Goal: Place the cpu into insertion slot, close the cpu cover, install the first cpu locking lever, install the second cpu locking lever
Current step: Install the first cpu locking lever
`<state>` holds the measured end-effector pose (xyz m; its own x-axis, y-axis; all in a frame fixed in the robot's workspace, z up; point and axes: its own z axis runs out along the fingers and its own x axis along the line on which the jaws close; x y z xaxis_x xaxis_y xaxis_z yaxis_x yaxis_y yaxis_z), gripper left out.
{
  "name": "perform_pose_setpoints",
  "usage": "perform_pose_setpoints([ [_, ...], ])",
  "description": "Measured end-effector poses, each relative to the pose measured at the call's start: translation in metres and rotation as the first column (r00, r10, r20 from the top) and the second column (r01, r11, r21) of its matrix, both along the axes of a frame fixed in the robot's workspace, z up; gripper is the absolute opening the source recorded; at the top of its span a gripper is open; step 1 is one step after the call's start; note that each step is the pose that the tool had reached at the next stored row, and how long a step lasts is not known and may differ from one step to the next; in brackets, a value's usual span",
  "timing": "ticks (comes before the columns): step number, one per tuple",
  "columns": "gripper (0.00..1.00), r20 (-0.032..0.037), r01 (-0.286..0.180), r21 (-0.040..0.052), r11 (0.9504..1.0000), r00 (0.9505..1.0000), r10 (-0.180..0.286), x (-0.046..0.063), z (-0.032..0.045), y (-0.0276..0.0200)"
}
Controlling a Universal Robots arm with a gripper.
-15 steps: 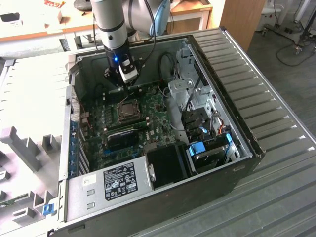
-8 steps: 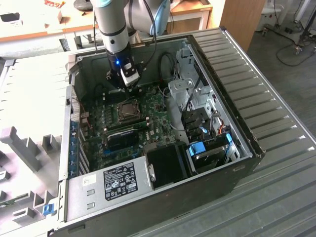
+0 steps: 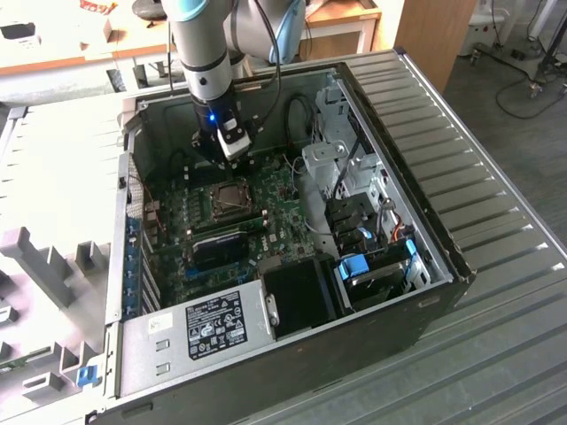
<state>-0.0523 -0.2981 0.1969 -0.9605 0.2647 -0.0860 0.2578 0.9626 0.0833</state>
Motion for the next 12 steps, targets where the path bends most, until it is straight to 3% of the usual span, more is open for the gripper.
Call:
perform_pose_setpoints([
  [9, 0.10, 0.0001, 0.000, -0.0008, 1.0000, 1.0000, 0.000, 0.0001, 0.0035, 0.0000],
  [12, 0.10, 0.0005, 0.000, -0.0073, 1.0000, 1.0000, 0.000, 0.0001, 0.0037, 0.0000],
])
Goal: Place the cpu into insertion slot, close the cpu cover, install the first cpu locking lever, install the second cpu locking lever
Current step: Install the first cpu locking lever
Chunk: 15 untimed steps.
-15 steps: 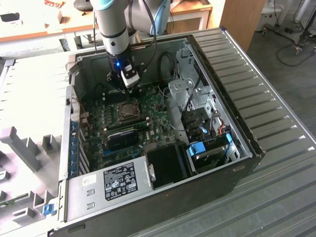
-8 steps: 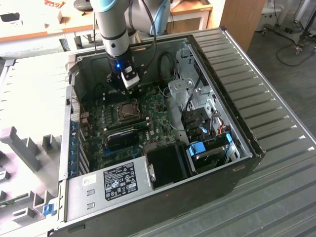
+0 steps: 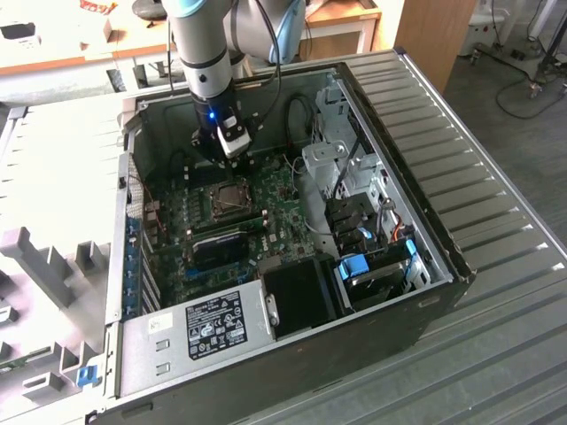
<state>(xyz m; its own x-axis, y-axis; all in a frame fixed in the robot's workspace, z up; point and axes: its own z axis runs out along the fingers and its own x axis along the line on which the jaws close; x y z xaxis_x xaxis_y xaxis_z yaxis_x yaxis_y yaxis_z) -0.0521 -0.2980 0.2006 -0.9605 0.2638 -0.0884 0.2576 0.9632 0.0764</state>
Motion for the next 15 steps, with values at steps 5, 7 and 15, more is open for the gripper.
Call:
perform_pose_setpoints([
  [5, 0.10, 0.0002, 0.000, -0.0226, 0.9997, 1.0000, 0.000, -0.0001, 0.0001, -0.0001],
  [7, 0.10, 0.0011, 0.000, -0.0320, 0.9995, 1.0000, 0.000, -0.0001, -0.0001, -0.0001],
  [15, 0.10, 0.0019, 0.000, -0.0399, 0.9992, 1.0000, 0.000, -0.0001, 0.0001, 0.0000],
])
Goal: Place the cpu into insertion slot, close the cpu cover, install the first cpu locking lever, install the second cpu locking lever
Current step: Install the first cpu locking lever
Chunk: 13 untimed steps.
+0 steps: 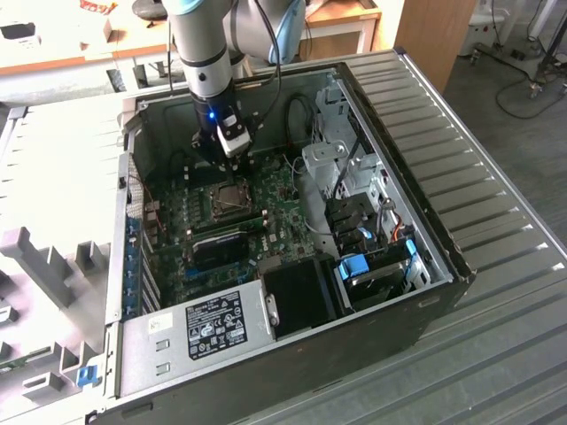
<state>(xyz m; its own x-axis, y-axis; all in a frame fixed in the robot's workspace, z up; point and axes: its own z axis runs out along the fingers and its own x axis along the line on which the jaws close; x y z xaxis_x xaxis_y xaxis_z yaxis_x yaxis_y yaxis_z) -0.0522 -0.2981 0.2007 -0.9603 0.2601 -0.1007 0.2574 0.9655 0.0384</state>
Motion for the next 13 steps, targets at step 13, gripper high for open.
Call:
perform_pose_setpoints([
  [13, 0.10, -0.0002, 0.044, 0.0447, 0.9980, 0.9990, -0.044, -0.0007, 0.0100, 0.0003],
])
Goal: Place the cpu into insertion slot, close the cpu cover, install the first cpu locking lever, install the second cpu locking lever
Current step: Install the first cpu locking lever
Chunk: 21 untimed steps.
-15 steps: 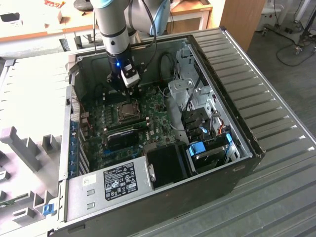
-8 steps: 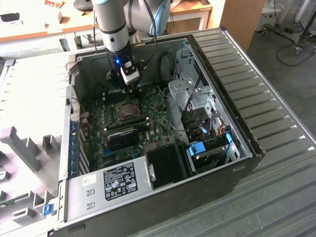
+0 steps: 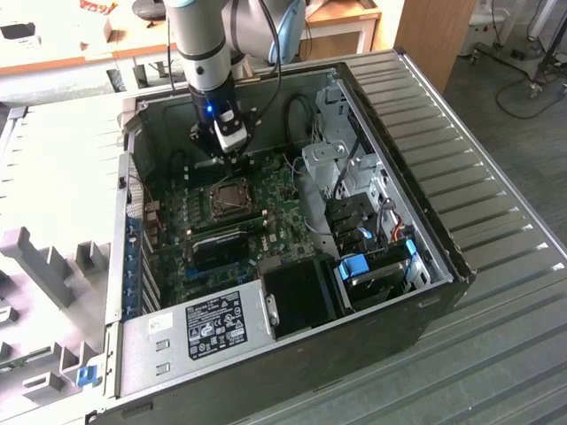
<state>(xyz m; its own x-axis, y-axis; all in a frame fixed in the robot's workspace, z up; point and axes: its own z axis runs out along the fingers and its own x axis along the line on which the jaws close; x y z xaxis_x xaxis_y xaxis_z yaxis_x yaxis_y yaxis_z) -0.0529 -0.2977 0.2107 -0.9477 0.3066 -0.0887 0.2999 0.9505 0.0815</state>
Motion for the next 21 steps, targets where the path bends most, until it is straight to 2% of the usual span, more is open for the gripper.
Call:
perform_pose_setpoints([
  [4, 0.10, -0.0002, 0.023, 0.0101, 0.9997, 0.9997, -0.023, -0.0001, 0.0008, 0.0000],
  [11, 0.10, -0.0004, 0.026, 0.0157, 0.9995, 0.9997, -0.026, -0.0002, 0.0028, -0.0001],
  [17, 0.10, -0.0006, 0.026, 0.0311, 0.9992, 0.9997, -0.026, -0.0021, 0.0027, 0.0000],
  [21, 0.10, -0.0005, 0.026, 0.0333, 0.9991, 0.9997, -0.026, -0.0025, 0.0026, 0.0000],
])
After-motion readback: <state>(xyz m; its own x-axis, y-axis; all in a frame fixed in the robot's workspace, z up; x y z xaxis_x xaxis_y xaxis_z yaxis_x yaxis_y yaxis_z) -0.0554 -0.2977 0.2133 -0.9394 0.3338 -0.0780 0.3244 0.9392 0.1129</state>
